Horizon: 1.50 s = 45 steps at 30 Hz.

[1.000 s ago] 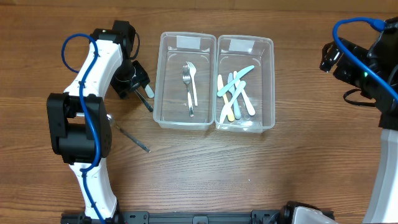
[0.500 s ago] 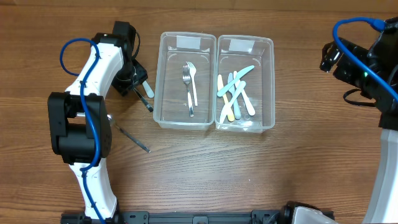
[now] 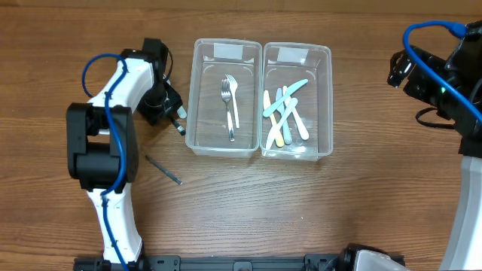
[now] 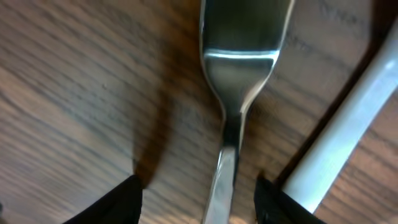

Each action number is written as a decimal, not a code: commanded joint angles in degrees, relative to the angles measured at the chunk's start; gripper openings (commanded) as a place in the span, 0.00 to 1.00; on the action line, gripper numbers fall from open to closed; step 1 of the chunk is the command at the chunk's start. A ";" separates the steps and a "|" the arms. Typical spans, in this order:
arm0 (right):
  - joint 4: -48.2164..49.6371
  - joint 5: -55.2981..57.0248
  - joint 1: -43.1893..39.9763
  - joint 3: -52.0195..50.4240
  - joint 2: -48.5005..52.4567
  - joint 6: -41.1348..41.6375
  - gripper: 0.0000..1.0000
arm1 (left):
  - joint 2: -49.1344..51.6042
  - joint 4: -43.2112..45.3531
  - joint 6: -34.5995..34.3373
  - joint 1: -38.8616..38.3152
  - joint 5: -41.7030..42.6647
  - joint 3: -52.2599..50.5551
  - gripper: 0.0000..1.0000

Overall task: Pack container
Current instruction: 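Move left gripper to the next metal fork and grasp it, then carry metal fork into left container and release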

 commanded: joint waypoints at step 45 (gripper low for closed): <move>0.24 0.83 -0.13 0.35 -0.20 0.15 1.00 | -5.84 -18.10 19.74 -20.92 -5.64 26.82 0.04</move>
